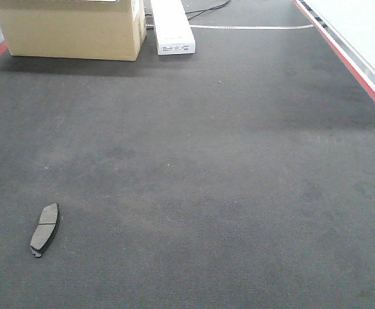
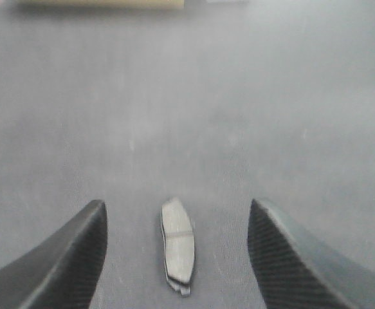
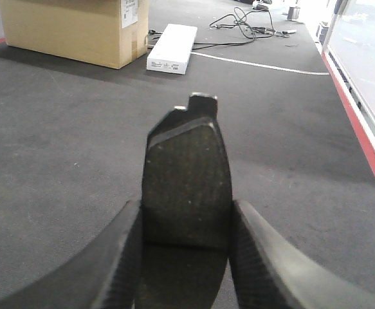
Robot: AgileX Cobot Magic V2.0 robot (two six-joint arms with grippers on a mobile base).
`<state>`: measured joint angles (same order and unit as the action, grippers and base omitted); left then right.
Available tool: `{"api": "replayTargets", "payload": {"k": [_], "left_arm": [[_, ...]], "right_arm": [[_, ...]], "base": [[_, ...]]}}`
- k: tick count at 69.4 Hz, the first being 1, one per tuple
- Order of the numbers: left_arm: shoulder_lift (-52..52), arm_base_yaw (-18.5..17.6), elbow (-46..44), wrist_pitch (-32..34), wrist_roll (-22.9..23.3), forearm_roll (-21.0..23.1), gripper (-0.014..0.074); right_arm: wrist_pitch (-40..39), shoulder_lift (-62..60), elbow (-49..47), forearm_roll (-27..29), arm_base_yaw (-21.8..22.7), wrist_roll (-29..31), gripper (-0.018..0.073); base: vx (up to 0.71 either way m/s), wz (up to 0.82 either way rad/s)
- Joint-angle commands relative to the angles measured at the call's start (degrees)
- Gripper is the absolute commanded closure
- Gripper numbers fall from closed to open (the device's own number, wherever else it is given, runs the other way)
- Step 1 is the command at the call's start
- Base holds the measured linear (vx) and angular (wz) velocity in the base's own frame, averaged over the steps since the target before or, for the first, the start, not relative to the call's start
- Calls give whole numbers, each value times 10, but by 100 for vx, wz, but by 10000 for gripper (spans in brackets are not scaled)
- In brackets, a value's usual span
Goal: Move and align brake pads A on conveyor
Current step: 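Raise the empty left gripper away from the belt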
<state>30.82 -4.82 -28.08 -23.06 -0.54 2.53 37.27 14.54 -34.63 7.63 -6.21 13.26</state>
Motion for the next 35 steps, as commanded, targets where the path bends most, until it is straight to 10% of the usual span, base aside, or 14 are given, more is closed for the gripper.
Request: {"api": "replayTargets", "payload": {"k": [1, 35], "left_arm": [[-44, -3, 14, 64, -19, 6, 135], [-118, -3, 62, 129, -19, 11, 135]], "right_arm": [[-56, 8, -16, 1, 2, 4, 564], [-55, 8, -16, 1, 2, 4, 564]], "base": [[0, 0], [0, 0]]}}
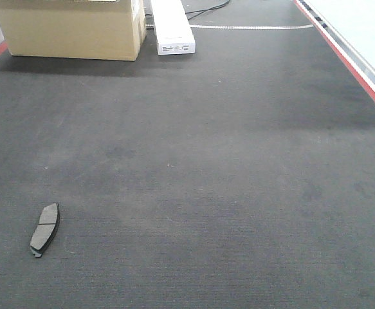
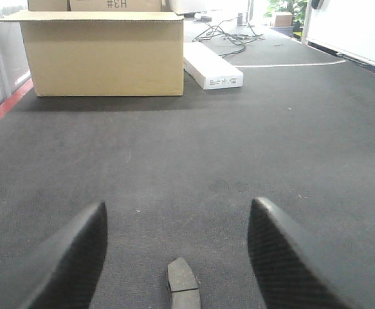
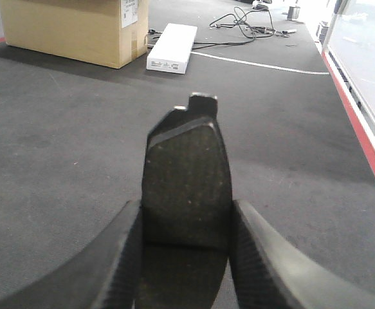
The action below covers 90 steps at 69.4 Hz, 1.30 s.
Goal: Move and align brake pads A on conveyor
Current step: 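Raise the empty left gripper away from the belt, then lower the right gripper and release its brake pad onto the belt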
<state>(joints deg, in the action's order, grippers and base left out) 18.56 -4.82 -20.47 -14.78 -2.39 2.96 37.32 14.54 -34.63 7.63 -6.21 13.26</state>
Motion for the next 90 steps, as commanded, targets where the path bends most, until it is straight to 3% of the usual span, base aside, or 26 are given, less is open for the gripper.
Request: {"api": "replayTargets", "payload": {"k": [1, 73, 84, 90], "left_arm": [[5, -3, -14, 46, 0, 6, 135], [5, -3, -14, 46, 0, 6, 135], [5, -3, -14, 46, 0, 6, 135], [5, -3, -14, 46, 0, 6, 135]], "right_arm": [[-55, 8, -16, 1, 2, 4, 564], [-61, 13, -17, 4, 2, -2, 564], [-59, 115, -24, -7, 2, -82, 564], [-49, 207, -37, -9, 2, -89, 564]], "base": [[0, 0], [0, 0], [0, 0], [0, 0]]}}
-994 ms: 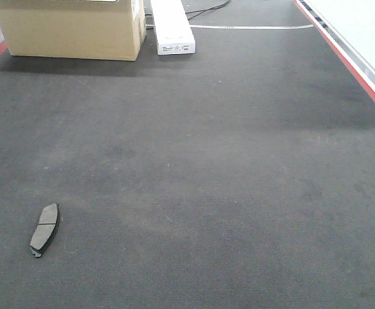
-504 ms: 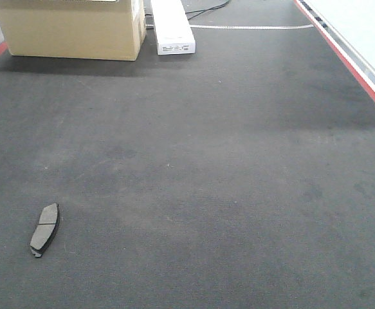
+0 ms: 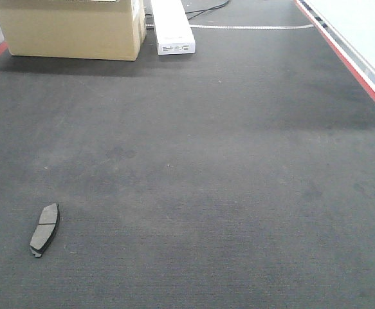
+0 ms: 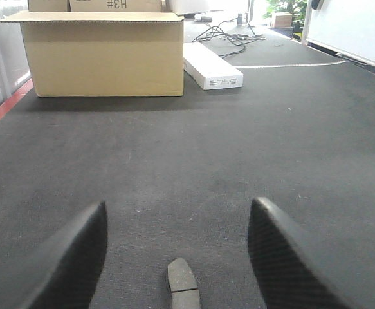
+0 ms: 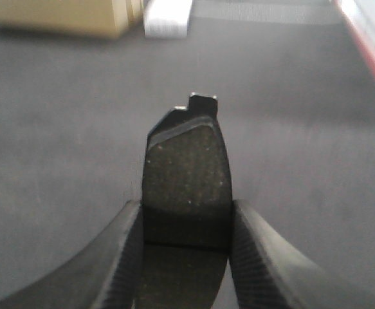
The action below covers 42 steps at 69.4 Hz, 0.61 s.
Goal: Move and align brake pads A on conveyor
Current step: 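Lower the right gripper and release its brake pad onto the belt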
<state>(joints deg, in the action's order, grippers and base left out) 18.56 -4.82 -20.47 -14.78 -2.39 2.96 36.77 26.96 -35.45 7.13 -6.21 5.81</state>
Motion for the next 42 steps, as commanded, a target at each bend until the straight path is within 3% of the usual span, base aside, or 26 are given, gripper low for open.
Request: {"api": "replayTargets", "payload": {"k": [1, 17, 42], "left_arm": [[5, -3, -14, 46, 0, 6, 135], [5, -3, -14, 46, 0, 6, 135], [5, -3, -14, 46, 0, 6, 135]], "right_arm": [[-42, 98, -32, -4, 2, -15, 564], [-42, 308, -104, -4, 4, -17, 564], [9, 507, -211, -41, 24, -12, 564]], "base": [[0, 0], [0, 0], [0, 0]]}}
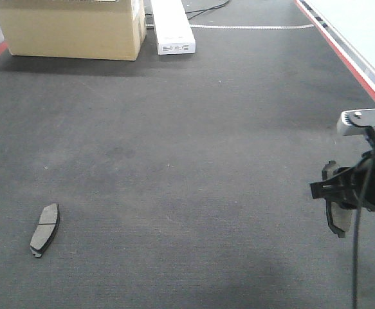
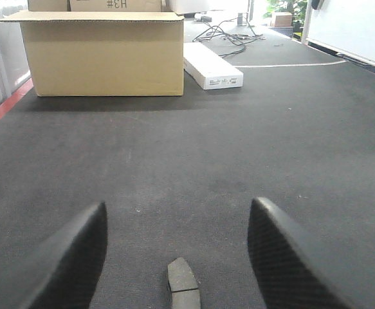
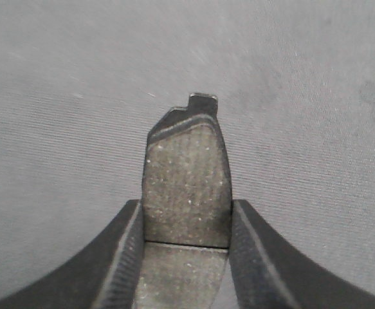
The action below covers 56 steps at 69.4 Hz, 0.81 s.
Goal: Move and align brake pads A on conveyor
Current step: 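Lower the right gripper and release its brake pad onto the belt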
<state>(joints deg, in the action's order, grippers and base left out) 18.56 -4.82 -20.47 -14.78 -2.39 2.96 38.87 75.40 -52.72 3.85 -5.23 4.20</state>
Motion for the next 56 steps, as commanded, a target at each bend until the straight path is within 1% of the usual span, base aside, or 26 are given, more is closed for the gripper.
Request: {"api": "replayTargets", "payload": {"k": [1, 9, 16, 28, 56], "left_arm": [[5, -3, -14, 46, 0, 6, 135], [5, -3, -14, 46, 0, 6, 135], [5, -3, -14, 46, 0, 6, 135], [5, -3, -14, 46, 0, 6, 135], [5, -3, -14, 45, 0, 6, 135]], "right_arm": [[-10, 28, -40, -8, 17, 5, 564], [3, 66, -47, -6, 31, 30, 564], [7, 94, -47, -6, 33, 52, 563], [4, 137, -62, -4, 35, 57, 564], [48, 234, -124, -10, 35, 54, 545]], "base": [[0, 0], [0, 0], [0, 0], [0, 0], [0, 0]]}}
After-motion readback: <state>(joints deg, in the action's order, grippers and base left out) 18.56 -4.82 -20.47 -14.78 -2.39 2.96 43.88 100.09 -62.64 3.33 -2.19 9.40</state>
